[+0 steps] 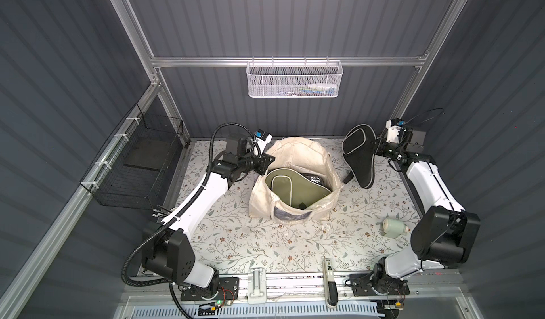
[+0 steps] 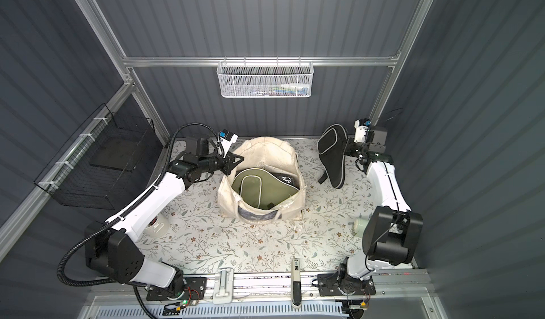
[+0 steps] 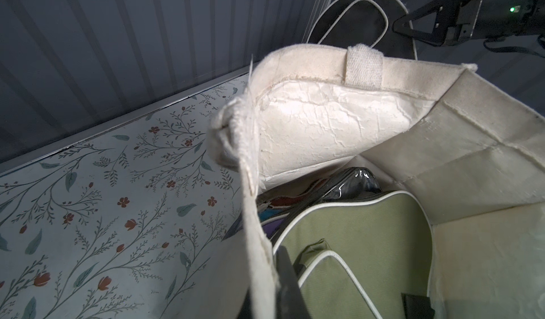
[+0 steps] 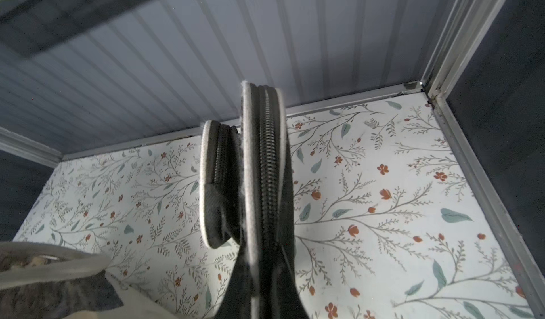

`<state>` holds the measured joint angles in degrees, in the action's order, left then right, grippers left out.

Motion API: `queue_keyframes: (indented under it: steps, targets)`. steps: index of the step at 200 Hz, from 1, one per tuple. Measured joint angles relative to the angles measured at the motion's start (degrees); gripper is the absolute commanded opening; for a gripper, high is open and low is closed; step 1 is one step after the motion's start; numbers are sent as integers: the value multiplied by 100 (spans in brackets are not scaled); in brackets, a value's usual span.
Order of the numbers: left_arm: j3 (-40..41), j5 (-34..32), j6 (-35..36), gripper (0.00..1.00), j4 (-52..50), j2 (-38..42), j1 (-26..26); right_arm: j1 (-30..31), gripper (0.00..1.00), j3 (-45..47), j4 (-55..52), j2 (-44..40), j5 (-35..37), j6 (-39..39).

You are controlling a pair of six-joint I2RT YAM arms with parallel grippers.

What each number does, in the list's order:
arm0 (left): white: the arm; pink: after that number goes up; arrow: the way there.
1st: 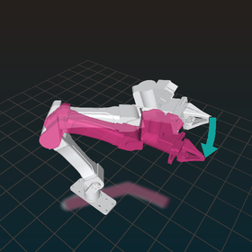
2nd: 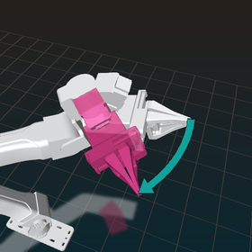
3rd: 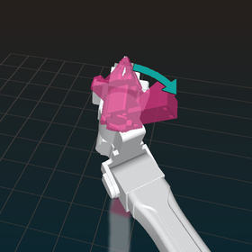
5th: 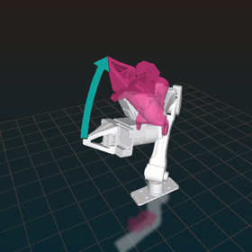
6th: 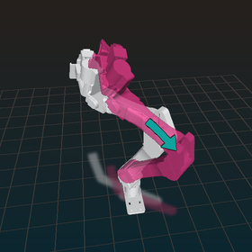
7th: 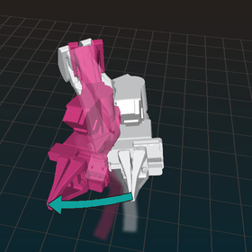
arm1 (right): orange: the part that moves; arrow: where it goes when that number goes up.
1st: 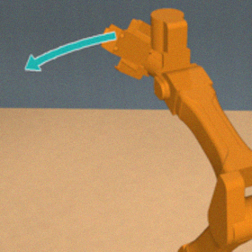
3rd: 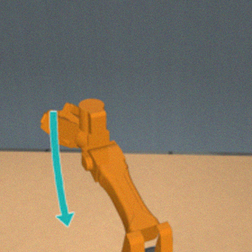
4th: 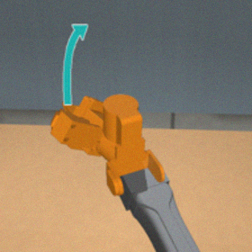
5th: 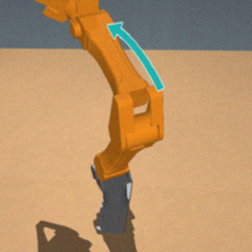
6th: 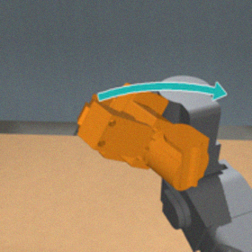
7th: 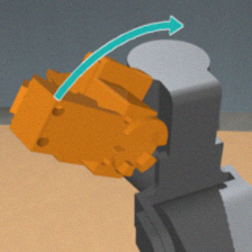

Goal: Remove the ping pong set from the canvas bag
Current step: Place the ping pong set at the corner of the board.

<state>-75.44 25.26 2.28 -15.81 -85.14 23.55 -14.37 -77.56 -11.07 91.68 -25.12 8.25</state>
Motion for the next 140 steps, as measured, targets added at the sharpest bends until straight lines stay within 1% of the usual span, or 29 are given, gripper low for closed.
queue_keyframes:
  steps: [33,45,65,93,120,140]
  targets:
    - [9,98,-20,0,111,-68,-2,-520,0,-85,695,621,-603,341]
    - [9,136,-44,0,175,-109,-2,-660,0,-321,767,1021,-846,479]
    - [9,186,-66,0,243,-160,-2,-855,0,-960,758,1864,-1270,680]
    - [7,205,-85,0,267,-173,-2,-1032,0,-1840,356,2861,-1510,688]
    - [-57,227,-85,0,286,-271,-2,-1150,0,-2765,-466,3536,-1521,452]
    - [-170,260,-83,0,304,-415,-2,-1196,0,-3390,-1016,3877,-1495,216]
